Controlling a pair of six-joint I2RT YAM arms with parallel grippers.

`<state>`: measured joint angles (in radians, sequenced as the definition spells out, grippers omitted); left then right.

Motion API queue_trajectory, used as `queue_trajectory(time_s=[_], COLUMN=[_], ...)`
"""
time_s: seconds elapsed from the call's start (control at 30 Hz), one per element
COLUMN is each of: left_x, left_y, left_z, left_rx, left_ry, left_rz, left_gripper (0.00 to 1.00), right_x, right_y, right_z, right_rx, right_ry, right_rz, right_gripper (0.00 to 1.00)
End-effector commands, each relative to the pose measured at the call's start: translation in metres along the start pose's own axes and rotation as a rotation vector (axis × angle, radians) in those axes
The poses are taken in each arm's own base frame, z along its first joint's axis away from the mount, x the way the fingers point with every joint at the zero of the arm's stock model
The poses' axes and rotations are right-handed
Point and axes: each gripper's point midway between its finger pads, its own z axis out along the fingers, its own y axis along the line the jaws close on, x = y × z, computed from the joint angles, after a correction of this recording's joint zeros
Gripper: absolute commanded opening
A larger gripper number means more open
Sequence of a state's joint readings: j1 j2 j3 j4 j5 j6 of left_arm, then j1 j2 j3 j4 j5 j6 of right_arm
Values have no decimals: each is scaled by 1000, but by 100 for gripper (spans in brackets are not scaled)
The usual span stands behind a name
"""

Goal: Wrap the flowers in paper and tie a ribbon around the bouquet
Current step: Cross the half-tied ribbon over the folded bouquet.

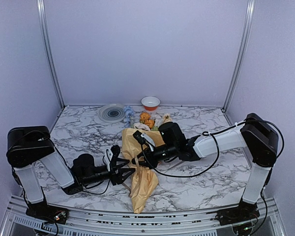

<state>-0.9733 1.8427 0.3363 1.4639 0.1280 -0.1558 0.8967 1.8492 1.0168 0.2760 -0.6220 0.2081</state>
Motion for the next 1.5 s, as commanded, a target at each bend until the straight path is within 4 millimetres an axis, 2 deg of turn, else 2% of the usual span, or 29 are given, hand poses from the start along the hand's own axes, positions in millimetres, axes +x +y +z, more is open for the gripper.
queue_trajectory(time_s=[0.0,0.13,0.2,0.27,0.37,0.43,0.57,0.63,0.7,0.93,1.1,1.2,1.3,1.4,1.47], left_x=[3,-1,1,4,9,13,9,11,11,4,5,4,5,7,6], left_y=[-10,-33,-31,-19,4,9,-5,-4,-4,2,4,-3,-10,-15,-13], left_z=[-10,-15,-8,1,9,14,26,29,28,23,30,29,19,10,14], left_rx=[72,200,188,119,0,-21,75,79,77,36,37,77,112,136,128], left_ry=[45,77,107,123,124,119,74,75,66,25,29,30,25,15,10], left_rz=[3,8,-4,-12,-31,-49,-73,-79,-82,-54,-43,-27,-5,9,-1], left_gripper=[64,86,92,94,91,84,65,56,51,52,54,61,72,73,73], right_x=[-31,-31,-30,-30,-30,-31,-32,-32,-32,-30,-29,-30,-30,-30,-29], right_y=[14,13,13,13,13,14,15,15,15,16,17,16,16,16,15], right_z=[-8,-7,-6,-6,-6,-7,-7,-7,-8,-7,-7,-8,-8,-8,-7], right_rx=[-25,-24,-26,-28,-27,-29,-31,-32,-32,-40,-43,-38,-33,-34,-36], right_ry=[-61,-58,-56,-56,-55,-59,-61,-60,-62,-58,-57,-57,-58,-59,-56], right_rz=[-59,-56,-55,-56,-52,-53,-54,-54,-51,-50,-50,-49,-51,-56,-53], right_gripper=[0,0,0,0,0,0,0,0,0,0,0,0,0,0,0])
